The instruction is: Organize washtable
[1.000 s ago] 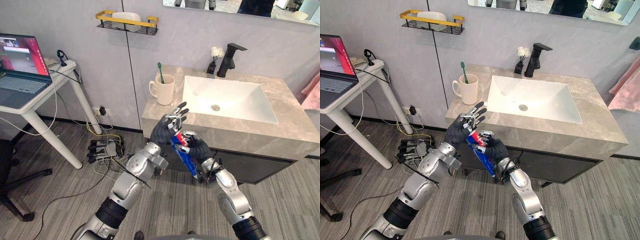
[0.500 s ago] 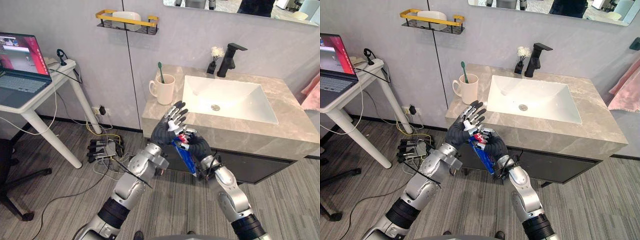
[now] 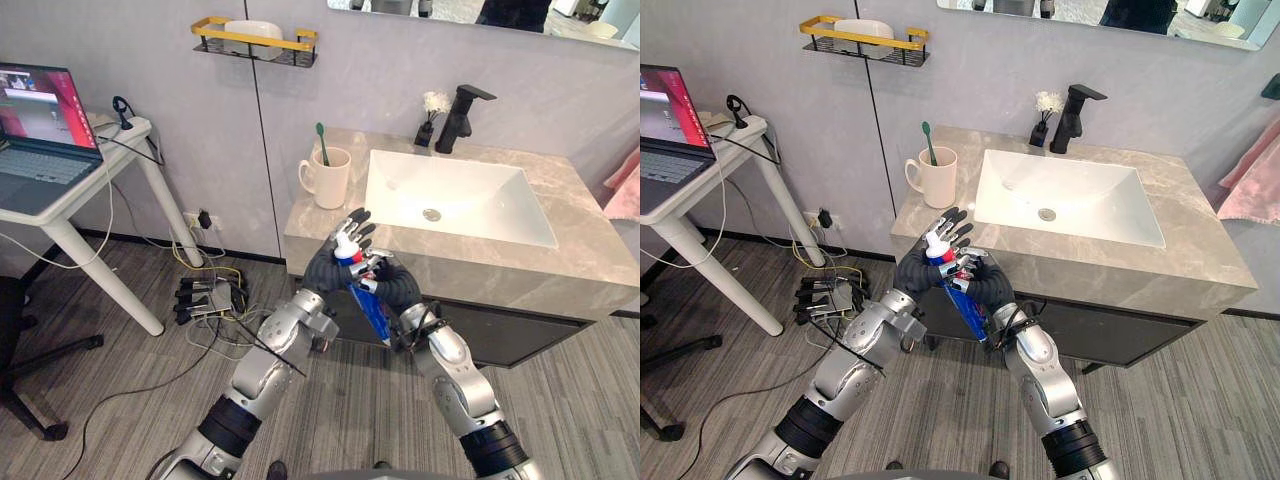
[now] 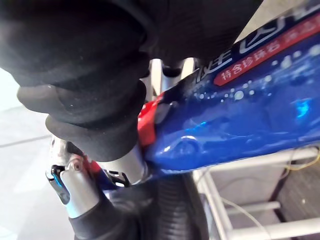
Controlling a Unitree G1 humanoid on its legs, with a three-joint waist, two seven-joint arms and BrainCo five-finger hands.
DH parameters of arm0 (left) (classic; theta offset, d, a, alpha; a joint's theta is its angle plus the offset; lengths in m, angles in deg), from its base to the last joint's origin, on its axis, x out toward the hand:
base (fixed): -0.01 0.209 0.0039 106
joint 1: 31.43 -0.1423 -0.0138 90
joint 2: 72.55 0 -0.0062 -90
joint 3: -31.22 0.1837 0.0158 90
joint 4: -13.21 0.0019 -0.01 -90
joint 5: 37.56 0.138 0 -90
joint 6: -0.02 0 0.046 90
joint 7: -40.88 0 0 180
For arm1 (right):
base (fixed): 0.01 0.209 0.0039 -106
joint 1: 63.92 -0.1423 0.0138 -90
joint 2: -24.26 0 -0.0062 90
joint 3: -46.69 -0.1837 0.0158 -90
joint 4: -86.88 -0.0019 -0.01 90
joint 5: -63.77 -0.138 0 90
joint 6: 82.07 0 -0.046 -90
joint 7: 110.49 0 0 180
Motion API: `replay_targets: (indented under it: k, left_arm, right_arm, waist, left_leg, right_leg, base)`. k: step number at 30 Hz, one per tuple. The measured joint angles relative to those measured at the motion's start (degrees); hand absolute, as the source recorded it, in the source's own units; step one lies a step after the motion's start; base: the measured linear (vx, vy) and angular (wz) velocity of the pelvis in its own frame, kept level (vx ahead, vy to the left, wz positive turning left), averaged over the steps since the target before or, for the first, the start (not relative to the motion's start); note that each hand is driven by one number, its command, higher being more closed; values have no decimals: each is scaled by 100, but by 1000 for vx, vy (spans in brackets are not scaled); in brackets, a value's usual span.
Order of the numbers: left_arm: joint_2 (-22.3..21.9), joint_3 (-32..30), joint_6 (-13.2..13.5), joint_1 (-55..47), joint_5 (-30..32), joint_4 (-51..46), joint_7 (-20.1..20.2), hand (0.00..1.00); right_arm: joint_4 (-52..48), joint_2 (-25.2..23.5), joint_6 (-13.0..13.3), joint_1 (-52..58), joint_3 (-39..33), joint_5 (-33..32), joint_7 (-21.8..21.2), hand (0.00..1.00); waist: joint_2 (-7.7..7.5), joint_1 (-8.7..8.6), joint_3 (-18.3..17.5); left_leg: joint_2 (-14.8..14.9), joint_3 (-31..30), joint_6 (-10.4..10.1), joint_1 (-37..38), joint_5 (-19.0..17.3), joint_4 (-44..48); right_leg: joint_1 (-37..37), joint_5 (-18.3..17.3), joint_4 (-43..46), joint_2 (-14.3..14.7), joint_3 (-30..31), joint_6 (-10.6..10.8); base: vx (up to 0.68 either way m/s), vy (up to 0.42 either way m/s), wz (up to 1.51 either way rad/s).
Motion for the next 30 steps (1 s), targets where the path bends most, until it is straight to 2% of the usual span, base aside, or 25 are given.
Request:
replay_targets:
  k: [1,17,18,24,30]
  left_arm:
    - [0,1,2,0,0,11,0,100]
    - [-122,-202,87,2,-16,122,-17,100]
    - [-122,-213,87,2,-16,122,-17,100]
    - [-119,-269,85,2,-10,122,-8,100]
    - [-115,-379,49,4,23,121,15,100]
  right_arm:
    - [0,0,-6,0,0,0,0,100]
    - [1,-202,-47,-1,100,-36,23,100]
    - [1,-204,-47,0,110,-36,24,0]
    - [4,-151,-71,0,133,-34,-47,0]
    - [28,64,-226,3,109,-397,-387,0]
  waist:
    - [-5,2,13]
    - [7,-6,41]
    - [11,-6,44]
    - [32,-5,60]
    - [32,-10,61]
  left_leg:
    - [0,0,0,-5,0,0]
    - [2,24,4,-8,-6,0]
    - [2,26,4,-5,-6,0]
    - [2,32,5,1,-5,0]
    - [2,38,5,7,-5,-1]
  right_leg:
    - [-10,0,2,0,1,0]
    - [-75,-6,87,-6,60,0]
    - [-75,-7,88,-7,63,-1]
    - [-75,-6,89,-6,68,0]
    - [-73,-5,89,-6,70,1]
  base:
    - [0,0,-3]
    - [0,0,-1]
    - [0,0,-4]
    - [0,0,0]
    - [0,0,0]
